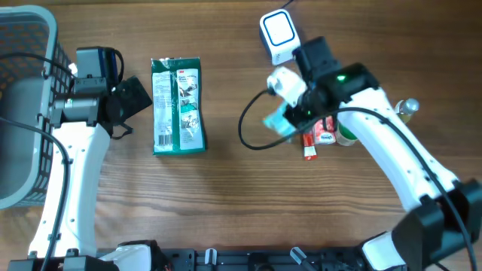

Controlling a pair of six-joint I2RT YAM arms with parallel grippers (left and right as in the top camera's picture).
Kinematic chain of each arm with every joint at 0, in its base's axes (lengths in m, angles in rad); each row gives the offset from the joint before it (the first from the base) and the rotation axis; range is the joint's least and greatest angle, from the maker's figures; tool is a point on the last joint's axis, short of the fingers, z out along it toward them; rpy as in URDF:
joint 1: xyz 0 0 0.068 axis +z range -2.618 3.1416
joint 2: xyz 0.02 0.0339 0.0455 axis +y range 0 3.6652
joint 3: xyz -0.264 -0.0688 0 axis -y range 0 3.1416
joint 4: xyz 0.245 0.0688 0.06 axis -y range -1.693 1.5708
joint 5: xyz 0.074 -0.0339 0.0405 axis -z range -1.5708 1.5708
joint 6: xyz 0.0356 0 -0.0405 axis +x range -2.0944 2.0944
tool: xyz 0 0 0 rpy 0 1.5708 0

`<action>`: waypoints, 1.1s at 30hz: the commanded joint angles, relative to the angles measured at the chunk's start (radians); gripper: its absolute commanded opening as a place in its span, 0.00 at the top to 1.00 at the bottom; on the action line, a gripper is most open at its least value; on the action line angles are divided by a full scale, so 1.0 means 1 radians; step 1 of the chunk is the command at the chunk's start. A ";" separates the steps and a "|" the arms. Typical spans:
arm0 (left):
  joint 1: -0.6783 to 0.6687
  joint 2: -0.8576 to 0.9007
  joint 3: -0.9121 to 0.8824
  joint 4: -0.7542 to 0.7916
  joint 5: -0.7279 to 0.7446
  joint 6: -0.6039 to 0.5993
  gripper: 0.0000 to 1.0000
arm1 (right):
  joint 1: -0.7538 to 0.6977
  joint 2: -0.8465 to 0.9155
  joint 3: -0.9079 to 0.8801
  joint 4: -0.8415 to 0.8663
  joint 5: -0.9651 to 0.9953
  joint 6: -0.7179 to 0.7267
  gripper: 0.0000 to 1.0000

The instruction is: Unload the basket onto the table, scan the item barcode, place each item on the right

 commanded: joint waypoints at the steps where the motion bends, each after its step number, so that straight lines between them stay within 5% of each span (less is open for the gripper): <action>1: -0.005 0.002 0.000 0.002 0.002 0.008 0.00 | 0.002 0.045 -0.086 0.007 -0.004 0.091 0.95; 4: -0.005 0.002 0.000 0.002 0.002 0.008 0.00 | 0.002 0.055 -0.134 0.048 0.096 0.109 0.91; 6: -0.005 0.002 0.000 0.002 0.002 0.008 0.00 | 0.002 0.055 -0.152 0.086 0.137 0.122 0.68; 8: -0.005 0.002 0.000 0.002 0.002 0.008 0.00 | 0.002 0.055 -0.158 0.121 0.151 0.122 0.60; 11: -0.005 0.002 0.000 0.002 0.002 0.008 0.00 | 0.002 0.055 -0.158 0.164 0.151 0.138 0.30; 14: -0.005 0.002 0.000 0.002 0.002 0.008 0.00 | 0.002 0.055 -0.158 0.237 0.150 0.181 0.25; 20: -0.005 0.002 0.000 0.002 0.002 0.008 0.00 | 0.010 0.055 -0.158 0.356 -0.038 0.529 0.22; 25: -0.005 0.002 0.000 0.002 0.002 0.008 0.00 | 0.012 0.055 -0.158 0.359 -0.265 0.566 0.19; 33: -0.005 0.002 0.000 0.002 0.002 0.008 0.00 | 0.012 0.055 -0.158 0.366 -0.262 0.566 0.16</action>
